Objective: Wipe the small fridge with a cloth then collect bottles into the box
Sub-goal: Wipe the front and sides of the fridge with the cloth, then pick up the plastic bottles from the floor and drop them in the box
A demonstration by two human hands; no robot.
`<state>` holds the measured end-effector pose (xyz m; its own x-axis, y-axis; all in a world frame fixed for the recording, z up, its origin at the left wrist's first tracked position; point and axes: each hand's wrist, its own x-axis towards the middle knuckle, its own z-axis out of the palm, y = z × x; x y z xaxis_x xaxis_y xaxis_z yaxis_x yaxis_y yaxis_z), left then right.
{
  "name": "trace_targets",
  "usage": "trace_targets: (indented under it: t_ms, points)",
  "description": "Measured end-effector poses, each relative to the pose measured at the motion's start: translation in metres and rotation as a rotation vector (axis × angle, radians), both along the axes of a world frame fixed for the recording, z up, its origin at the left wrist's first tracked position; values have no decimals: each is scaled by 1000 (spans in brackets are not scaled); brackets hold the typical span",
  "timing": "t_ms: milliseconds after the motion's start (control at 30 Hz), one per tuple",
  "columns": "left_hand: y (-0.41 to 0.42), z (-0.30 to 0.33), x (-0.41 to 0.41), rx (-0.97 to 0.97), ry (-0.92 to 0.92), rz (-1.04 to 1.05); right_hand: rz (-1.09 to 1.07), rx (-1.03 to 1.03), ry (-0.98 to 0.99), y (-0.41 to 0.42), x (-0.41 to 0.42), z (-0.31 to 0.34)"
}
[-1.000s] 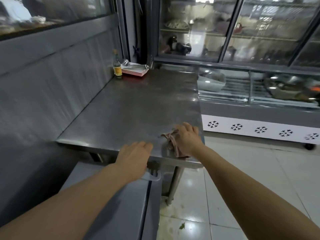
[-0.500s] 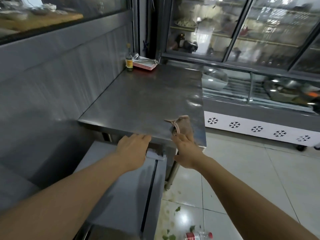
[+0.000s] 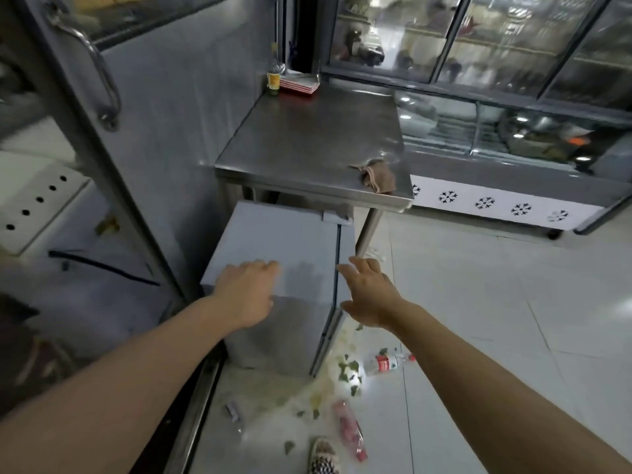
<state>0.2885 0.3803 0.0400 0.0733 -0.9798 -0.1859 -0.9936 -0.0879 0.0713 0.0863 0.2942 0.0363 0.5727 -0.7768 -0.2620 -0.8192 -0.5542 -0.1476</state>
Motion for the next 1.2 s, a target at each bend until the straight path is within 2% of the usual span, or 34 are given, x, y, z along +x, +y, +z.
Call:
trace_targets:
  t_ms: [333, 733, 933, 1200]
  points:
    - [116, -65, 6, 174, 96, 84, 18, 150, 86, 115, -6, -66]
    - [182, -197, -11, 410, 187, 315, 73, 329, 162, 155, -25, -206]
    - [185, -301, -2, 407, 310, 505, 47, 377, 152, 164, -18, -309]
    - [179, -512, 7, 480, 340, 605, -14, 409, 137, 162, 6, -489]
